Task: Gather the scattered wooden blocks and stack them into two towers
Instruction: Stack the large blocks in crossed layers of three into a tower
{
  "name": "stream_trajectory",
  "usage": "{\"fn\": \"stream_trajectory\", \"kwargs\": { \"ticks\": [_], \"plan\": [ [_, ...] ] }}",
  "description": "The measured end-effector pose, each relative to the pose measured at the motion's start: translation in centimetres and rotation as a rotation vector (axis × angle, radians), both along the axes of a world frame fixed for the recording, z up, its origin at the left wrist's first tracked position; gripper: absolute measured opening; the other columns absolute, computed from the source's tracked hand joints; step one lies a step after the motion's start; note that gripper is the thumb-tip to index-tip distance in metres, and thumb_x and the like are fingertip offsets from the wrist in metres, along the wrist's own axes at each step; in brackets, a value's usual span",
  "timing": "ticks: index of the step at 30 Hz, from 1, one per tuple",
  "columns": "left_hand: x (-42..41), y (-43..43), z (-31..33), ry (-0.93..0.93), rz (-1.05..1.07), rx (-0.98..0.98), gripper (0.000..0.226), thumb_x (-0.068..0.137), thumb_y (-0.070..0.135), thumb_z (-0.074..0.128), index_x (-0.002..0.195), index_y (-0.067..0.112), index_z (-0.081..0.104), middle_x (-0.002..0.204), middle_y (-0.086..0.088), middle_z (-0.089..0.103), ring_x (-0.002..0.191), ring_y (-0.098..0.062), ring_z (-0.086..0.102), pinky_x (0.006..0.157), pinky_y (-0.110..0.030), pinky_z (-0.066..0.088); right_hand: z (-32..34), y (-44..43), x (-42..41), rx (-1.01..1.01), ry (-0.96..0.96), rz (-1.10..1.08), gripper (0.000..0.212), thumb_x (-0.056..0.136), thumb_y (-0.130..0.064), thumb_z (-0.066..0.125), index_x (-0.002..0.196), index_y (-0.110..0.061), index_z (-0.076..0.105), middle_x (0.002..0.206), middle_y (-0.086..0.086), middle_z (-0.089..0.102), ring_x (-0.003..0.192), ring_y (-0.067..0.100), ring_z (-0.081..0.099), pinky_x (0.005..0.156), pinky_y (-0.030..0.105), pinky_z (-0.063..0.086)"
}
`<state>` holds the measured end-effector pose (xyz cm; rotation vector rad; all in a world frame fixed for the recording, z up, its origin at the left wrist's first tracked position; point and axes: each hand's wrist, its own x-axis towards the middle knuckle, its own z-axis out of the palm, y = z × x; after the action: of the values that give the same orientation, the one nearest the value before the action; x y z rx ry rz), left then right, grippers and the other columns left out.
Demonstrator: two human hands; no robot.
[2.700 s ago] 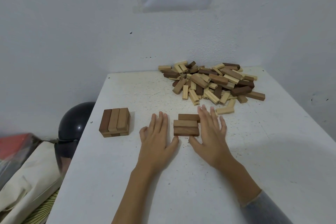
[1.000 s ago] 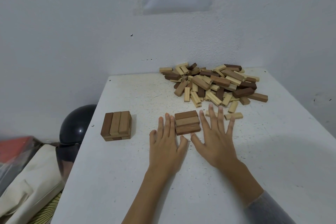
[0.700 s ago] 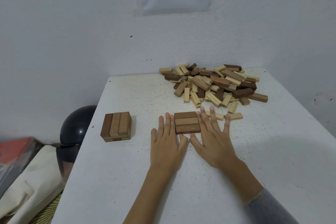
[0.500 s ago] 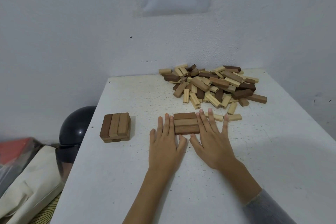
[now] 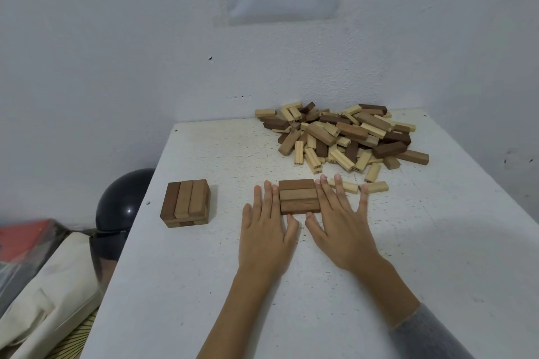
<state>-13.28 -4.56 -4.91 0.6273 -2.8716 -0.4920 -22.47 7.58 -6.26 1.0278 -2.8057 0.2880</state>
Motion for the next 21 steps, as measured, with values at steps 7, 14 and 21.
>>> {"fn": "stream_trajectory", "kwargs": {
  "ticks": [7,14,21],
  "plan": [
    [0.2,-0.5,0.2,0.068,-0.027,0.12,0.083,0.08,0.058,0.004,0.155,0.021,-0.004,0.162,0.006,-0.007,0.147,-0.005,-0.016,0.113,-0.023,-0.012,1.2,0.3,-0.2,-0.28,-0.128,0.052,0.083,0.08,-0.058,0.016,0.153,-0.02,0.016,0.161,-0.008,0.009,0.147,0.009,-0.014,0.113,0.042,-0.024],
    [0.0,-2.6,2.7,0.239,-0.225,0.401,0.054,0.084,0.028,0.058,0.134,0.04,0.04,0.146,0.018,0.03,0.139,0.008,0.009,0.109,-0.026,0.011,2.4,0.2,-2.8,-0.399,-0.223,0.279,0.036,0.081,-0.042,0.05,0.115,-0.028,0.051,0.141,-0.009,0.041,0.143,0.003,0.007,0.116,0.026,-0.015],
    [-0.9,-4.3,2.5,0.177,-0.33,0.398,0.033,0.085,0.027,0.065,0.108,0.046,0.051,0.143,0.021,0.035,0.135,0.012,0.018,0.109,-0.028,0.014,2.7,0.5,-3.8,-0.331,-0.214,0.375,0.035,0.074,-0.047,0.048,0.105,-0.03,0.05,0.116,-0.016,0.05,0.14,0.009,0.023,0.12,0.036,-0.007]
  ]
}}
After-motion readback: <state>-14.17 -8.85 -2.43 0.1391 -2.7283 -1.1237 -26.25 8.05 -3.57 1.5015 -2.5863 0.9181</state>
